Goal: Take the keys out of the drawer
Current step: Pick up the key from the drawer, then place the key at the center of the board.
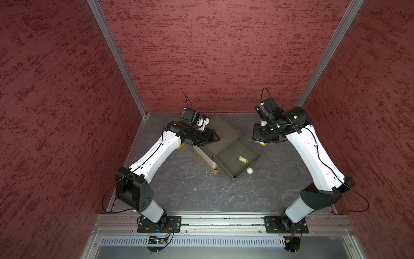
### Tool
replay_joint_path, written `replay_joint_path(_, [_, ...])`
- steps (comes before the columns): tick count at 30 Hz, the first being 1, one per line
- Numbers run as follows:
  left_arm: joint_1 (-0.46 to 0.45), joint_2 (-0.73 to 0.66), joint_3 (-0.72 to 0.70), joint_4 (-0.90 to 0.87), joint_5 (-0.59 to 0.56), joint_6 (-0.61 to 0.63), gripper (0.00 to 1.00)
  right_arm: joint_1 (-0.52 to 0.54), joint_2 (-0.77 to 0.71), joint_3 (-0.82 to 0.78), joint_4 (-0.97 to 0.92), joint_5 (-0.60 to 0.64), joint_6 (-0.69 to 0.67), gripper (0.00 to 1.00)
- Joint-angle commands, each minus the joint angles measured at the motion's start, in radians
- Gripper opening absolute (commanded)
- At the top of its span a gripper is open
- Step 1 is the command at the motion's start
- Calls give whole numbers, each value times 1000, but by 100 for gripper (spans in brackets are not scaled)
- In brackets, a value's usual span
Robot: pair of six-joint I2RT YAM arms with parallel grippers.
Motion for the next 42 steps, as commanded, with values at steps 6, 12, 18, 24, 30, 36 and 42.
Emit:
replay_joint_path(6, [3,7,33,-11,-12,0,68,-200,-194,-297,187,-59,14,0])
replay_joint_path(12, [2,5,37,-10,-11,1,68,-341,-304,-544,369,-139,80,0])
replay_joint_path(18, [-6,1,40,-8,-11,2,68,-427,-331,-743,530,-219,136,0])
replay_joint_path(24, [-8,-6,35,-15,-15,5,68,-449,-289,-892,677,-314,195,0])
replay_joint_path(30, [-10,-10,38,-18,-16,3,68,-450,-239,-1000,751,-364,201,0])
replay_joint_path(36, [-15,-8,35,-16,-20,4,68,-451,-213,-1080,774,-337,162,0])
replay_joint_path(42, [-26,2,47,-18,-23,1,68,-451,-169,-1127,779,-287,101,0])
